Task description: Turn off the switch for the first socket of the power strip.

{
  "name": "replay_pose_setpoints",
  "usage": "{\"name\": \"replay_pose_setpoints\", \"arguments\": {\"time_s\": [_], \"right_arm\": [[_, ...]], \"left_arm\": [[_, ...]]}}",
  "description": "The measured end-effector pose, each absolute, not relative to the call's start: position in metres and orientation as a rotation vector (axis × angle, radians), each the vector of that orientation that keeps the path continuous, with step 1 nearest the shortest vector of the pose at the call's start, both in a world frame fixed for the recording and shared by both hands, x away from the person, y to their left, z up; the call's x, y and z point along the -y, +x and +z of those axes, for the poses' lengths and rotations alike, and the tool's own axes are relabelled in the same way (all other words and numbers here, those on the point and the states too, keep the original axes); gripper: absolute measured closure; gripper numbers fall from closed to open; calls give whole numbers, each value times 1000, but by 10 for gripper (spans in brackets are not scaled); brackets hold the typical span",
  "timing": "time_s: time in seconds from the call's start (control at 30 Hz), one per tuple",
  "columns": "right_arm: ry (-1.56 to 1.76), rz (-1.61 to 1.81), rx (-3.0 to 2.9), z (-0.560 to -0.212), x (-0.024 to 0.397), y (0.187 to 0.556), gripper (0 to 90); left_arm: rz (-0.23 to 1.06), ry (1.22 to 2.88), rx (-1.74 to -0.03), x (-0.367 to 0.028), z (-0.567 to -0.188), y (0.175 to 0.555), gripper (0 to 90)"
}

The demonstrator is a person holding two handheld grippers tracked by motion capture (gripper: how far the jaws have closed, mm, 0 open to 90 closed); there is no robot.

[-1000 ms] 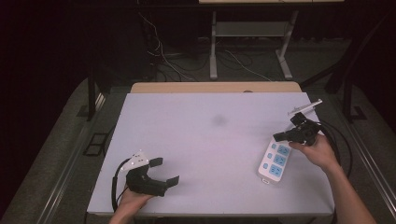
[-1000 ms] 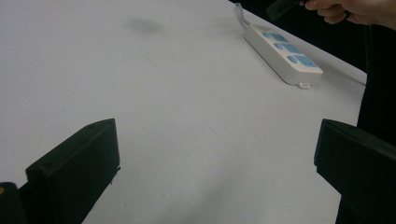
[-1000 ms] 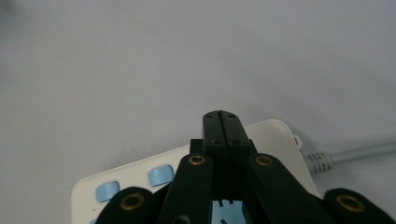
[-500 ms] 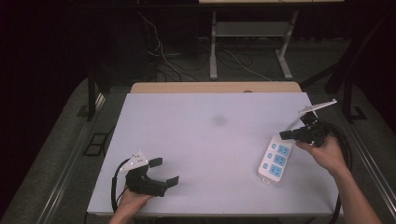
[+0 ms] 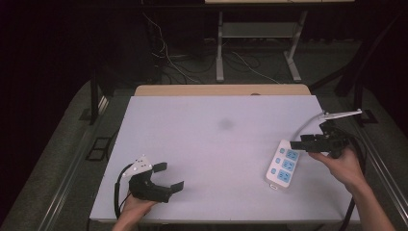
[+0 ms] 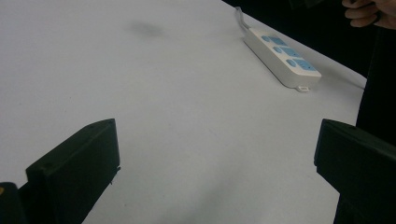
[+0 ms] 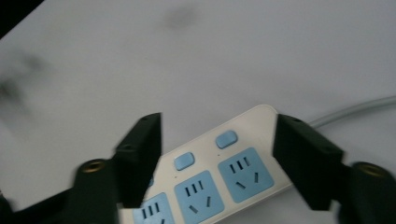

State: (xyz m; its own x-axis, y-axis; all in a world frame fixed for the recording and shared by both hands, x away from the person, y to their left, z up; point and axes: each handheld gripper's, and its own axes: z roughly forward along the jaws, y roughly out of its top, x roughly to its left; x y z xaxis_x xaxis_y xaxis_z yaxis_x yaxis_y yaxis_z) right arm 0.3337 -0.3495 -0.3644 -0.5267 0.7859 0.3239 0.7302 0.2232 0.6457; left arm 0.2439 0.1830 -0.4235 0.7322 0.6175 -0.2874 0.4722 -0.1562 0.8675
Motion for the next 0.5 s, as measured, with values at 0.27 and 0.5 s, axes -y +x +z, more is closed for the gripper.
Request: {"name": "replay_pose_setpoints", "arguments": {"time_s": [0.27, 0.5], "right_arm": [[1502, 1304, -2358, -367, 349, 311, 1], [1478, 1369, -2322, -372, 350, 293, 1]], "left_arm": [[158, 1799, -852, -183, -423, 243, 0], [158, 1801, -850, -183, -424, 244, 0]]}}
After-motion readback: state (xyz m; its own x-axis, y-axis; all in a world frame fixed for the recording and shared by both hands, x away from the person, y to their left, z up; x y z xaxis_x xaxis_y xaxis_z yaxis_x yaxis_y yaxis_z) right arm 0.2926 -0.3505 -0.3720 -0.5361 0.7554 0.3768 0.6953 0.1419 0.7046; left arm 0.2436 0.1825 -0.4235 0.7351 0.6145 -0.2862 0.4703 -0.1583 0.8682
